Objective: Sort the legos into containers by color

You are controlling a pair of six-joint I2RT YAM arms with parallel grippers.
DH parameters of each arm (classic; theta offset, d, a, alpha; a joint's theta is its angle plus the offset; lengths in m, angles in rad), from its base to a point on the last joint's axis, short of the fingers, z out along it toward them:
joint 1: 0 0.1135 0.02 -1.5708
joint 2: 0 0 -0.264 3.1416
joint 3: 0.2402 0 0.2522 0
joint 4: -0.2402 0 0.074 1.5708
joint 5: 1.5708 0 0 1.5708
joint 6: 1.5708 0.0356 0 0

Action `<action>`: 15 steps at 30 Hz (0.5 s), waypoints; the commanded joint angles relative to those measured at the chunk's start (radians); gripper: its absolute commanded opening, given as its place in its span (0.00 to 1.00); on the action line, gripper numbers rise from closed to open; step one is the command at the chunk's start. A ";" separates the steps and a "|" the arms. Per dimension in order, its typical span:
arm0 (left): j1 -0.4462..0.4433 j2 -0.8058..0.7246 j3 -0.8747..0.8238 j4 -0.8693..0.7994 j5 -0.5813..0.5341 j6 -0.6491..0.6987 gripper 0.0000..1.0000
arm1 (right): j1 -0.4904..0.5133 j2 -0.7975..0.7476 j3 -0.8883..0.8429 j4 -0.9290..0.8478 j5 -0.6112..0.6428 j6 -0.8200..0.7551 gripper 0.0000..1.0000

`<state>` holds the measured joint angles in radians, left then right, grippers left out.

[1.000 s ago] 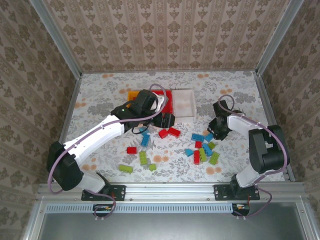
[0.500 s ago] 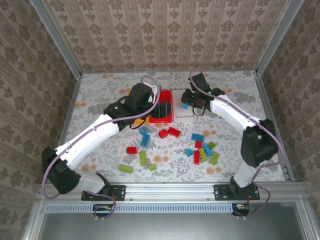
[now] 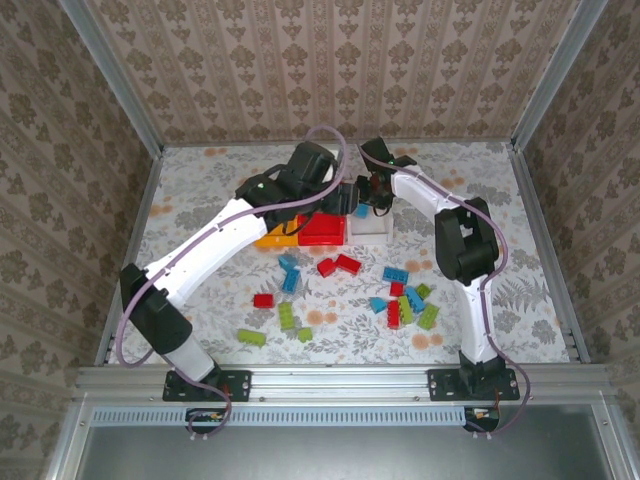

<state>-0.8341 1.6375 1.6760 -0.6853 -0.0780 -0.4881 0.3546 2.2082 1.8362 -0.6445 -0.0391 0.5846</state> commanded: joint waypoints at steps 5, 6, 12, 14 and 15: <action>-0.004 -0.058 -0.041 -0.142 -0.135 -0.015 0.69 | 0.000 -0.076 0.042 -0.080 -0.025 -0.012 0.59; 0.002 -0.074 -0.063 -0.158 -0.146 -0.029 0.69 | 0.001 -0.098 0.035 -0.080 -0.021 -0.012 0.59; 0.062 -0.215 -0.251 -0.298 -0.184 -0.175 0.69 | 0.021 -0.342 -0.156 0.026 0.006 -0.024 0.58; 0.091 -0.270 -0.334 -0.341 -0.156 -0.232 0.68 | 0.055 -0.435 -0.271 0.101 0.002 -0.070 0.59; 0.101 -0.292 -0.368 -0.355 -0.141 -0.250 0.68 | 0.076 -0.472 -0.319 0.147 -0.002 -0.094 0.60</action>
<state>-0.7589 1.4120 1.3724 -0.9199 -0.2142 -0.6308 0.3801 1.8450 1.6146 -0.5999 -0.0437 0.5537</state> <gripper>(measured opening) 0.682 0.596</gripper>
